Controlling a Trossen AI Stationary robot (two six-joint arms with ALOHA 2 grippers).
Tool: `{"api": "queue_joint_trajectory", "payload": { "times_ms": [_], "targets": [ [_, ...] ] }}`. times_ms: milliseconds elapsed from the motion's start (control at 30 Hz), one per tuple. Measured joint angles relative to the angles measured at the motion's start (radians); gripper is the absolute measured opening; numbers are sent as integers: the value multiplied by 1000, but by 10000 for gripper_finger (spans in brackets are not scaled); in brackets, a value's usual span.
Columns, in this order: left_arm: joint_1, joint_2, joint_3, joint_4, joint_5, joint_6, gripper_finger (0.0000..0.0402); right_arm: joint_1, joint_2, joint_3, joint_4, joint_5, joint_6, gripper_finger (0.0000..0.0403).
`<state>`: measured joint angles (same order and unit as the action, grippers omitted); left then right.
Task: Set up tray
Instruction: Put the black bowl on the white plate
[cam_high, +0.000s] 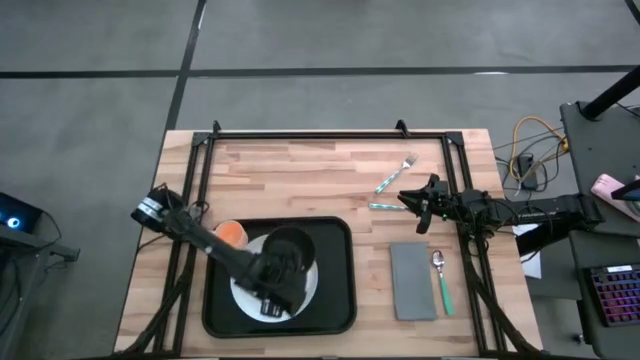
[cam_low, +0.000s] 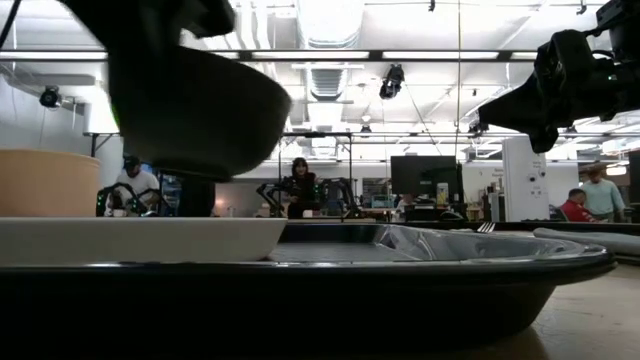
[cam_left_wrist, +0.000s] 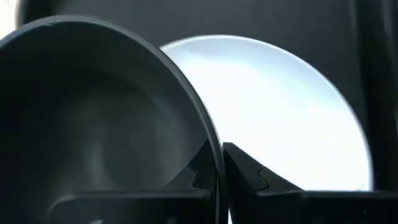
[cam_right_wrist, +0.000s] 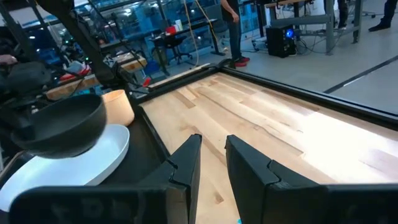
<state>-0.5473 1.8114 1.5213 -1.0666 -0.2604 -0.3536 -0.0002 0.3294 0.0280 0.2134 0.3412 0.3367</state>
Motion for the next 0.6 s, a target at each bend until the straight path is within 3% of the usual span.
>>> {"api": "queue_joint_trajectory", "payload": {
  "times_ms": [367,600],
  "targets": [
    [-114,0,-112,24,0,-195,0,0,0,0,0,0,0,68],
    [-144,0,-150,99,-1,-233,0,0,0,0,0,0,3,68]
  ]
}}
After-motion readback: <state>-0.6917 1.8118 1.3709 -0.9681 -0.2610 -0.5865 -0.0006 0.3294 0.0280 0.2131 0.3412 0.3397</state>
